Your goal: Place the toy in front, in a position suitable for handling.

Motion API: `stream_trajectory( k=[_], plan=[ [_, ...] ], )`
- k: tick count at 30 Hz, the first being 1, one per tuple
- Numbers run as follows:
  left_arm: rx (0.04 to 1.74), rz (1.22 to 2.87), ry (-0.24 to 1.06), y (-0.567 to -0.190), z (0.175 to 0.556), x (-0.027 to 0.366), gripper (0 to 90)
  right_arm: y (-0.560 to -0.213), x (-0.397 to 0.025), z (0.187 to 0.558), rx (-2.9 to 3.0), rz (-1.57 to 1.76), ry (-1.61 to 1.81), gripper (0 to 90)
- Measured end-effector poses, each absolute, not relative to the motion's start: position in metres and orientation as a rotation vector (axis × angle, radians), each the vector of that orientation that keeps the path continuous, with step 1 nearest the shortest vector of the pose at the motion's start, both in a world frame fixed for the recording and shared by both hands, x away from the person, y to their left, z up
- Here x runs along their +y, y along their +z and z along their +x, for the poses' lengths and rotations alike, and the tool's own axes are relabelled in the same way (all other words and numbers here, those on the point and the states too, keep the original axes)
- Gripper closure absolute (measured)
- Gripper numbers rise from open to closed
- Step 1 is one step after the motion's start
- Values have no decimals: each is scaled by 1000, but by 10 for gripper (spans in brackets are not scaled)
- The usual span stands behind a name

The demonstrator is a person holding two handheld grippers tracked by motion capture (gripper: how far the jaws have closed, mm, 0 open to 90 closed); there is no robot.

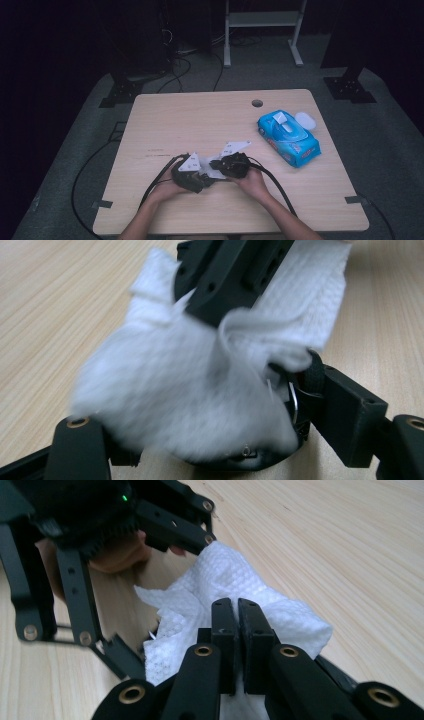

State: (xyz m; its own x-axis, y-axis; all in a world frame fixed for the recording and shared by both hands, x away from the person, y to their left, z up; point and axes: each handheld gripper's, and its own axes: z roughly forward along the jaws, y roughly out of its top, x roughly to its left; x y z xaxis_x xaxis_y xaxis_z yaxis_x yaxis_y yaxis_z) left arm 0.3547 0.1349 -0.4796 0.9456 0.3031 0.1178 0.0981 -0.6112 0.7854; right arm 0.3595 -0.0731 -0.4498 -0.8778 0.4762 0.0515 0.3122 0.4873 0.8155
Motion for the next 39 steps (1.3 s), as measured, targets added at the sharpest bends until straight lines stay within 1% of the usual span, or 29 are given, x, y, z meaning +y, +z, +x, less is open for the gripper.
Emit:
stream_trajectory(
  k=[5, 9, 22, 31, 35, 39],
  plan=[
    [283, 2222, 297, -480, 355, 135, 246, -448, -62, 366, 2542, 686, 1346, 863],
    [283, 2217, 295, -480, 355, 135, 246, -448, -66, 372, 2533, 704, 1330, 863],
    [271, 2218, 299, -479, 356, 136, 246, -453, -117, 381, 2473, 817, 1254, 862],
    [271, 2214, 300, -479, 355, 136, 246, -458, -144, 364, 2477, 830, 1240, 862],
    [269, 2217, 300, -480, 355, 136, 246, -459, -146, 354, 2489, 815, 1265, 862],
    [267, 2221, 303, -479, 355, 136, 246, -459, -137, 347, 2505, 789, 1295, 862]
  ],
)
